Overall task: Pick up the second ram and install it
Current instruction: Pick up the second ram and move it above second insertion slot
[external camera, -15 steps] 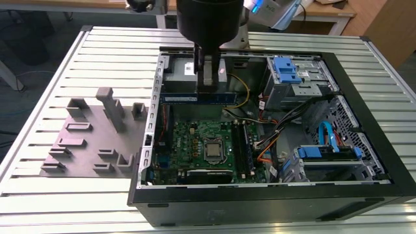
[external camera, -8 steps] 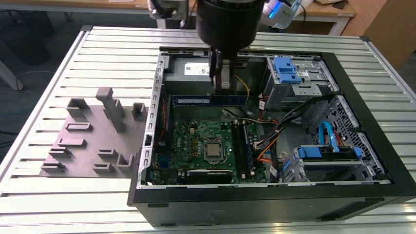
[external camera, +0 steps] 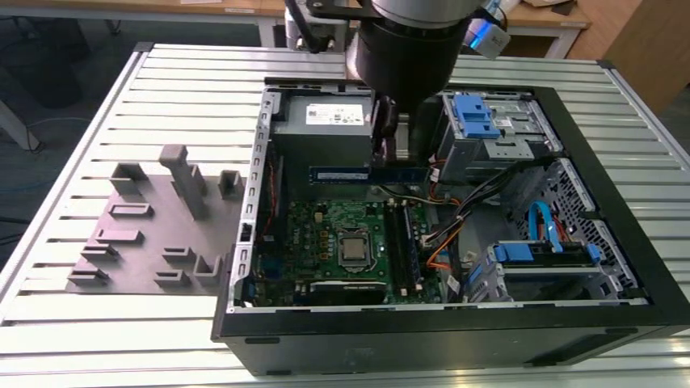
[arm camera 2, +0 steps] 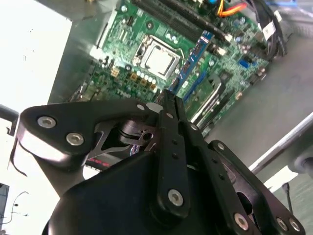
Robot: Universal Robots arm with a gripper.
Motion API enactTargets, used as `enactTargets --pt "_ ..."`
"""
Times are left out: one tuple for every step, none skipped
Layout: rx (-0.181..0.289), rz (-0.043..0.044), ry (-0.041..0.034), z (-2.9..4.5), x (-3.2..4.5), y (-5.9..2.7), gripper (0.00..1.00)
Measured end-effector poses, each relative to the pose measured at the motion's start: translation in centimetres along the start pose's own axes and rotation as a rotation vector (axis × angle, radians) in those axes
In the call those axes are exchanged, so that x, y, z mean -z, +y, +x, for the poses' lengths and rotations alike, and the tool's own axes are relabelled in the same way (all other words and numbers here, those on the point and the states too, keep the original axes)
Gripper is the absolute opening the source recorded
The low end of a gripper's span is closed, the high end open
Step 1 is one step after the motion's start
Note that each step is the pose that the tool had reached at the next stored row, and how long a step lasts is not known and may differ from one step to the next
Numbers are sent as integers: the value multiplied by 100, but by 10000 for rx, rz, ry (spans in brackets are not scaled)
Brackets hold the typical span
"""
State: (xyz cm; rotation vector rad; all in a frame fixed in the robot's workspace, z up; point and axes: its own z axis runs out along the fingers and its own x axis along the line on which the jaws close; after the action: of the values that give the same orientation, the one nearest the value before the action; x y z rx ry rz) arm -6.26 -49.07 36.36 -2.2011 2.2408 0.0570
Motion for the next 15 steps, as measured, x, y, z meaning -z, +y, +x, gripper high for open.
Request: enactTargets --pt "3 -2 -131 2 -3 -6 10" --pt "7 -4 -295 5 -7 -11 10" --pt "11 -6 -462 8 -9 -16 10" --pt "13 -9 -548 18 -19 -20 10" --pt "14 -7 -558 25 -39 -23 10" --pt "14 -8 -556 29 -57 -26 10" --pt "14 -9 -555 32 -74 -28 10" --pt "13 -9 -555 35 -92 -30 10" --pt "13 -9 -554 37 -110 -33 10" --pt "14 -9 -554 39 -127 -36 10" --pt "14 -9 -555 41 -146 -38 10" --pt "13 -8 -556 42 -165 -42 10" --pt "14 -9 -556 43 -183 -45 10" --pt "14 -9 -555 44 -201 -49 10" --pt "14 -9 -555 45 -219 -52 10"
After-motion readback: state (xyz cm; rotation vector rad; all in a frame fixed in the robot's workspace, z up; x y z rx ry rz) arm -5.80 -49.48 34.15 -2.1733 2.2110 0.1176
